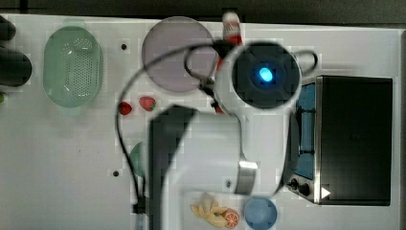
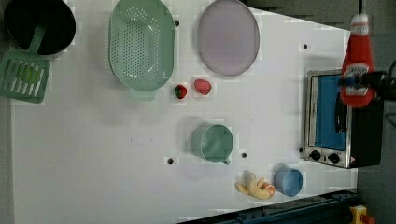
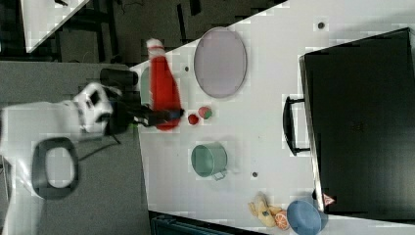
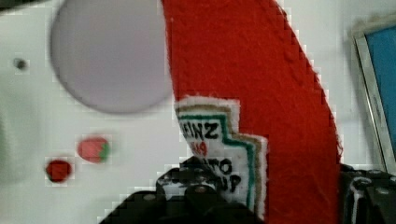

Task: Pick ketchup from plate and place it on table.

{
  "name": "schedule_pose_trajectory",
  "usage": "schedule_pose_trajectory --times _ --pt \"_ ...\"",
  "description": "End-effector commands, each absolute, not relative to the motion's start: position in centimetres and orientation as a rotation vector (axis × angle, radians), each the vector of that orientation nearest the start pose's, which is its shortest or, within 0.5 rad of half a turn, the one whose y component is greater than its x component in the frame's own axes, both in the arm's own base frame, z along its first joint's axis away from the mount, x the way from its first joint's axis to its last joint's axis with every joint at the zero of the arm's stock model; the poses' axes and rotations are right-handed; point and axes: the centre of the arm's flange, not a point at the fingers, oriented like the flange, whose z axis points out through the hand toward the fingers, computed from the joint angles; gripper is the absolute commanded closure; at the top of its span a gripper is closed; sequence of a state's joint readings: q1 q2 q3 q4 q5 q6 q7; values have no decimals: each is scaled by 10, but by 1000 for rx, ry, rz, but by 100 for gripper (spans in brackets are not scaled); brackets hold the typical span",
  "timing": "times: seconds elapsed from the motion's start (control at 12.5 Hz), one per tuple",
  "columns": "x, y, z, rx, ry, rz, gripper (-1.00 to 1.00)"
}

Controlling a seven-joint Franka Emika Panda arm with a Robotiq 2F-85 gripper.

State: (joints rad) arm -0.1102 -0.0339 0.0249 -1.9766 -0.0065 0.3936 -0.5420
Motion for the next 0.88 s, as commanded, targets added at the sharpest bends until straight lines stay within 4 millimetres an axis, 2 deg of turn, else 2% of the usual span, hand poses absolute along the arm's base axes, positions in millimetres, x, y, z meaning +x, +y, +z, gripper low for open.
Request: schedule_pose_trajectory --times 0.08,0.32,0.48,0.72,0.88 --pt "521 -56 406 -3083 631 152 -21" --pt "503 -47 364 -3086 615 86 -21" --pt "493 -41 325 -3088 598 86 -21" --pt "490 -35 269 -3086 582 45 -21" --pt "492 -35 251 -3082 581 14 -21"
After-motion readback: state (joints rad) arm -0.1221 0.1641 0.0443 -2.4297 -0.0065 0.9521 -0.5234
